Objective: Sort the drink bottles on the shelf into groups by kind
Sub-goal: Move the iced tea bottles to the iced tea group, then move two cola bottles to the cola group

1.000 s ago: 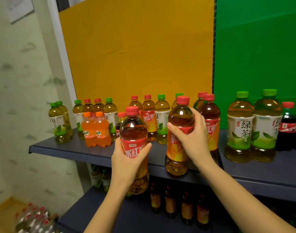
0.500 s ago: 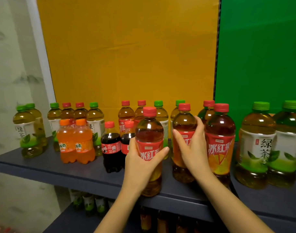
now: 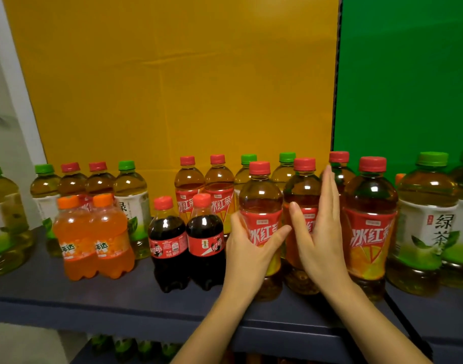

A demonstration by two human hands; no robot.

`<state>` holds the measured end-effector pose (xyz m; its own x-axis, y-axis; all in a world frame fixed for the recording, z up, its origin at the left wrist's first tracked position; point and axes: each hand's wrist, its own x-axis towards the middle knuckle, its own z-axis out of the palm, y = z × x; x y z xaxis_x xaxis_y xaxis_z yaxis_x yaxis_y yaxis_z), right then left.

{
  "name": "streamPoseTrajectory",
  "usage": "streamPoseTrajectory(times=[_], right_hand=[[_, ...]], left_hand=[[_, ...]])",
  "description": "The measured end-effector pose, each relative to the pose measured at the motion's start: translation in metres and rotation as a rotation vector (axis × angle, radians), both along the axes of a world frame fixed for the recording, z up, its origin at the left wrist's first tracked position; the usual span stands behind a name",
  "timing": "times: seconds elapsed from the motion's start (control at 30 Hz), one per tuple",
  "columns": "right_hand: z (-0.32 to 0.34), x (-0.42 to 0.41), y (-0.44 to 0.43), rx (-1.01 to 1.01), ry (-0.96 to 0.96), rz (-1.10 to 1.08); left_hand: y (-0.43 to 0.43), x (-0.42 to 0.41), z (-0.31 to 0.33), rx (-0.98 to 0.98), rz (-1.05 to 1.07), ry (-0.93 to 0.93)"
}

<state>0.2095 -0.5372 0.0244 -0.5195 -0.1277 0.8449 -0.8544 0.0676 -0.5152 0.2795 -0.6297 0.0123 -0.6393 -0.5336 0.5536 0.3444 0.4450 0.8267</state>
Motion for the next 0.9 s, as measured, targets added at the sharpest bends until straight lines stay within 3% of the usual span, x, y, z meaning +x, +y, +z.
streamPoseTrajectory(times=[0.3, 0.47, 0.6, 0.73, 0.9], right_hand=[[0.006, 0.039, -0.004, -0.001, 0.157, -0.14], [0.006, 0.074, -0.022, -0.007, 0.189, -0.008], [-0.006, 0.094, -0.052, 0.12, 0.079, 0.144], [-0.023, 0.102, -0.087, 0.146, -0.071, 0.201], [-0.037, 0.095, -0.108, 0.09, -0.415, 0.293]], left_hand=[[-0.024, 0.044, -0.002, -0.135, -0.114, -0.069], [-0.055, 0.094, -0.02, -0.238, 0.2, 0.166], [-0.096, 0.103, -0.024, -0.208, 0.426, 0.19], [-0.124, 0.094, -0.022, -0.07, 0.231, -0.001], [-0.14, 0.08, -0.022, 0.197, -0.082, -0.074]])
